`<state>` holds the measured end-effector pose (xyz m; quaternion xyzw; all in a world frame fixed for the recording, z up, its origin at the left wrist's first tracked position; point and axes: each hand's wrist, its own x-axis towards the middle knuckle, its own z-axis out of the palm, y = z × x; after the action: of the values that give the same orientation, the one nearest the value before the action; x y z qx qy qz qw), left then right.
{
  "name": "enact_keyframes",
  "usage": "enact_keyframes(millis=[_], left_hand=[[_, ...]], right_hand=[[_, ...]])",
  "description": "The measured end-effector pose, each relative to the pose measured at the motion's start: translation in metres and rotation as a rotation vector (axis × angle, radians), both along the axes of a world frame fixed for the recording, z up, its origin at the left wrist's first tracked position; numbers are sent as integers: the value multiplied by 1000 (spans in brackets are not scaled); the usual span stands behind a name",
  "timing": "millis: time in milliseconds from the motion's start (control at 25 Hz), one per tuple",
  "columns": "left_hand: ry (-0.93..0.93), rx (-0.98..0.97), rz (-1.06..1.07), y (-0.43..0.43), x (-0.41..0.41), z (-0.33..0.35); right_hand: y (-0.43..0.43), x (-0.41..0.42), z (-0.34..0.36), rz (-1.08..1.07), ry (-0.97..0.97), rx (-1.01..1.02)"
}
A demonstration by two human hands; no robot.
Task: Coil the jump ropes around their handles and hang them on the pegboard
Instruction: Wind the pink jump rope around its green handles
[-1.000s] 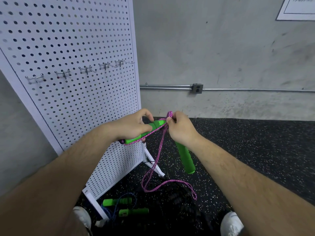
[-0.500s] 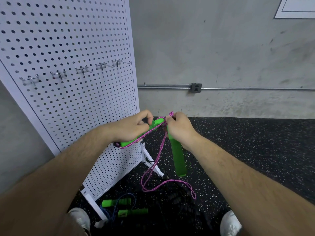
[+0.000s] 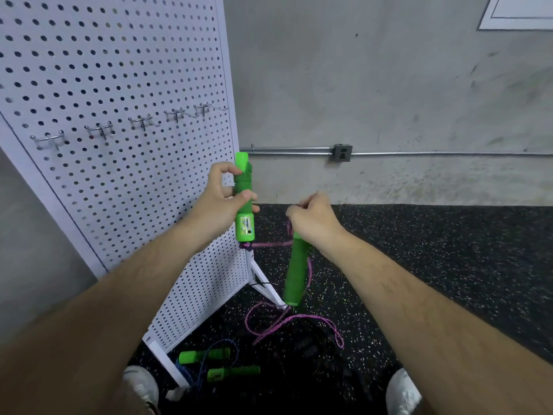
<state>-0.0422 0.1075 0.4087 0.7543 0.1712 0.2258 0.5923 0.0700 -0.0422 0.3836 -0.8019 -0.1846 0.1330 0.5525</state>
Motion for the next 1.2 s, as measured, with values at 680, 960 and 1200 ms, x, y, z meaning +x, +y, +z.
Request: enact_keyframes(millis=[680, 960, 1200], left_hand=[[-131, -88, -93, -17, 5, -4], [-250, -303, 41, -15, 15, -3], [-197, -289, 53, -10, 15, -6]], right_hand=[[-14, 2, 28, 149, 667, 777], [-16, -9, 16, 213, 161, 106], [-16, -13, 8, 348, -88, -91]])
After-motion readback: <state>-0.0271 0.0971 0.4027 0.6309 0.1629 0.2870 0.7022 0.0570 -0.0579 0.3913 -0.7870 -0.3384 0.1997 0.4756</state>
